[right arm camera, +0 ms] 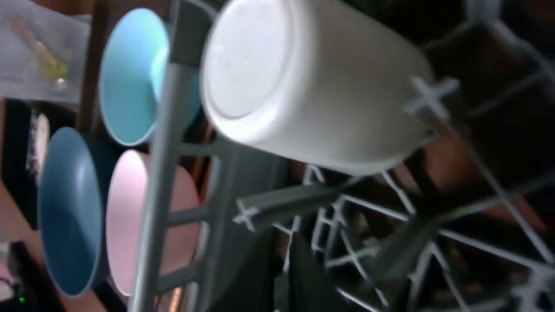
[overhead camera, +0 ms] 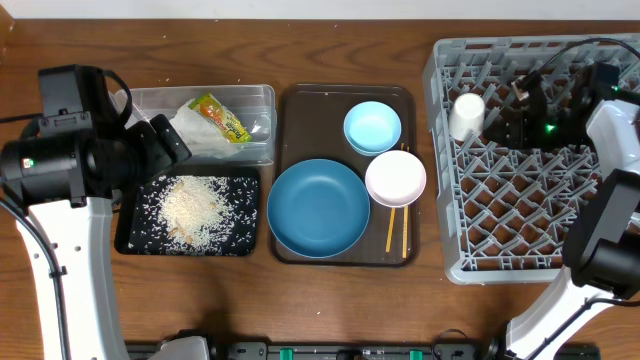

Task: Sort waste into correct bins and load items into the dishwasher rack
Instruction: 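Lower the white cup into the rack and open the right gripper, then move the right gripper left to the pink bowl on the brown tray, then grip the pink bowl rim with the right gripper and lift, then carry the pink bowl right and lower it into the rack, then release the pink bowl and withdraw the right gripper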

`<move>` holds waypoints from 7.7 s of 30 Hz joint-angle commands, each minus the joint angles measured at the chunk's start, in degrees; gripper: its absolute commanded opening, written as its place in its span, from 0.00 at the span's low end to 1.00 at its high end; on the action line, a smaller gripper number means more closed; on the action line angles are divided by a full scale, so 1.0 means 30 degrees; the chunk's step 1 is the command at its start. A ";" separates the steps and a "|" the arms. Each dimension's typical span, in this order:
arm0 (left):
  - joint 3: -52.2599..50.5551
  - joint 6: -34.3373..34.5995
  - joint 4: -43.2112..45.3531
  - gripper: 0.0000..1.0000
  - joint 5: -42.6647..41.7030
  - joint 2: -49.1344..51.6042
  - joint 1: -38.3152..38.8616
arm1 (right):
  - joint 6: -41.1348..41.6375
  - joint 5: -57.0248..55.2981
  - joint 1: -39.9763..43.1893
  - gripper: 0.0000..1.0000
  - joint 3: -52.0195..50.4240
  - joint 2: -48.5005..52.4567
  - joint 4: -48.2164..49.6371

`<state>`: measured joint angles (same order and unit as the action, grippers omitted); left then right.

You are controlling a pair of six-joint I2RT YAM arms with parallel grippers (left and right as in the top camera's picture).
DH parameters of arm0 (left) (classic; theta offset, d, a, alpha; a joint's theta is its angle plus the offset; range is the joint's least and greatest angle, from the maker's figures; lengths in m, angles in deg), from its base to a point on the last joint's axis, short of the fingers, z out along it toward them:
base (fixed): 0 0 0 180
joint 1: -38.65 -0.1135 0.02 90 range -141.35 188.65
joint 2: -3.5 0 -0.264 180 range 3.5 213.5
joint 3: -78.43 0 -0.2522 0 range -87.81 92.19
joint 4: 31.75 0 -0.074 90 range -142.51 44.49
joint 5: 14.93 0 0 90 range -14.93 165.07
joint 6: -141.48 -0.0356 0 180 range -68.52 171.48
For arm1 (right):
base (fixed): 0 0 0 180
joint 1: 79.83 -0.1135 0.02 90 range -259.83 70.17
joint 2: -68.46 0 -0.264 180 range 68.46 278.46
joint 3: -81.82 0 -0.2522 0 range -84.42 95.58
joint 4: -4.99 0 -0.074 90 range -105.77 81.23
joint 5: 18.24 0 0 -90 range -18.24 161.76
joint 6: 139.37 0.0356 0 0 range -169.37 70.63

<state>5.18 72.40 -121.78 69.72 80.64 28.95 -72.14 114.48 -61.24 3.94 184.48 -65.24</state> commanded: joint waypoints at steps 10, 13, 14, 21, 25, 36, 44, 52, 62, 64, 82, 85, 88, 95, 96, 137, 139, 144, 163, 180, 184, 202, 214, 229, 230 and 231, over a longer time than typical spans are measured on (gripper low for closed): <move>0.0022 -0.0109 -0.0051 0.96 0.0306 0.0022 -0.0102 | 0.2732 -0.2390 -0.0743 0.23 0.2178 -0.2754 -0.1960; 0.0022 -0.0109 -0.0051 0.96 0.0299 0.0022 -0.0102 | 0.3796 -0.4554 -0.2069 0.28 0.2178 -0.4590 -0.2200; 0.0022 -0.0109 -0.0051 0.96 0.0299 0.0022 -0.0102 | 0.4269 -0.5610 -0.2681 0.29 0.2178 -0.5195 -0.2404; 0.0022 -0.0109 -0.0044 0.96 0.0299 0.0022 -0.0102 | 0.7912 -1.0455 -0.8189 0.35 0.2164 -0.7927 -0.4197; 0.0022 -0.0109 -0.0051 0.96 0.0299 0.0022 -0.0102 | 1.0309 -1.1409 -1.1030 0.36 0.2018 -0.8014 -0.4765; 0.0022 -0.0109 -0.0051 0.96 0.0299 0.0022 -0.0102 | 1.4018 -1.3792 -1.6240 0.29 -0.1610 -0.7992 -0.2076; 0.0022 -0.0109 -0.0044 0.96 0.0299 0.0022 -0.0102 | 1.4003 -1.4331 -1.7966 0.23 -0.5960 -0.7992 0.3541; 0.0022 -0.0109 -0.0051 0.96 0.0299 0.0022 -0.0102 | 1.4717 -1.7158 -1.7952 0.22 -0.8677 -0.7992 0.8269; 0.0022 -0.0109 -0.0051 0.96 0.0299 0.0022 -0.0102 | 1.7741 -1.7180 -1.7996 0.21 -1.1795 -0.7803 1.3376; 0.0022 -0.0109 -0.0051 0.96 0.0299 0.0022 -0.0102 | 1.7908 -1.7172 -1.7988 0.20 -1.2152 -0.7635 1.3959; 0.0022 -0.0109 -0.0051 0.96 0.0299 0.0022 -0.0102 | 1.8498 -1.7486 -1.8076 0.09 -1.2473 -0.6674 1.5446; 0.0022 -0.0109 -0.0051 0.96 0.0299 0.0022 -0.0102 | 1.8491 -1.7850 -1.8047 0.01 -1.2473 -0.7825 1.5118; 0.0022 -0.0109 -0.0051 0.96 0.0299 0.0022 -0.0102 | 1.8498 -1.7952 -1.8047 0.01 -1.2473 -0.9027 1.4651; 0.0022 -0.0109 -0.0051 0.96 0.0299 0.0022 -0.0102 | 1.5518 -1.3704 -1.7500 0.01 -1.2466 -1.2939 1.4018; 0.0022 -0.0109 -0.0051 0.96 0.0299 0.0022 -0.0102 | 1.5249 -1.2699 -1.7172 0.01 -1.2466 -1.3617 1.3901; 0.0022 -0.0109 -0.0051 0.96 0.0299 0.0022 -0.0102 | 0.7118 1.1803 0.0124 0.01 -1.2480 -1.0134 1.0885; 0.0022 -0.0109 -0.0051 0.96 0.0299 0.0022 -0.0102 | 0.7125 1.1570 0.0393 0.01 -1.2488 -1.0134 1.0870; 0.0022 -0.0109 -0.0051 0.96 0.0299 0.0022 -0.0102 | 0.7118 1.1540 0.1086 0.01 -1.2495 -1.0134 1.0637; 0.0022 -0.0109 -0.0051 0.96 0.0299 0.0022 -0.0102 | 0.8714 1.5548 0.2339 0.01 -1.2502 -1.0112 1.1395; 0.0022 -0.0109 -0.0051 0.96 0.0299 0.0022 -0.0102 | 0.7111 1.5555 0.2317 0.01 -1.2677 -0.7424 1.1417; 0.0022 -0.0109 -0.0051 0.96 0.0299 0.0022 -0.0102 | 0.6790 1.5555 0.2317 0.01 -1.2677 -0.6594 1.1431; 0.0022 -0.0109 -0.0051 0.96 0.0299 0.0022 -0.0102 | 0.6965 1.5555 0.3548 0.02 -1.2677 -0.6135 1.1475; 0.0022 -0.0109 -0.0051 0.96 0.0299 0.0022 -0.0102 | 0.9785 1.5314 0.6849 0.59 -1.2670 -0.6135 1.2764; 0.0022 -0.0109 -0.0051 0.96 0.0299 0.0022 -0.0102 | 1.8367 0.9114 0.4714 0.51 -1.2393 -0.9173 2.0334; 0.0022 -0.0109 -0.0051 0.96 0.0299 0.0022 -0.0102 | 1.8360 0.8663 0.4248 0.50 -1.2313 -0.9544 2.0334; 0.0022 -0.0109 -0.0051 0.96 0.0299 0.0022 -0.0102 | 1.8353 0.8160 0.3650 0.50 -1.2203 -0.9945 2.0327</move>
<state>5.18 72.40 -121.78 69.72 80.64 28.95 -19.81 145.34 -46.08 -34.01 158.71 -4.56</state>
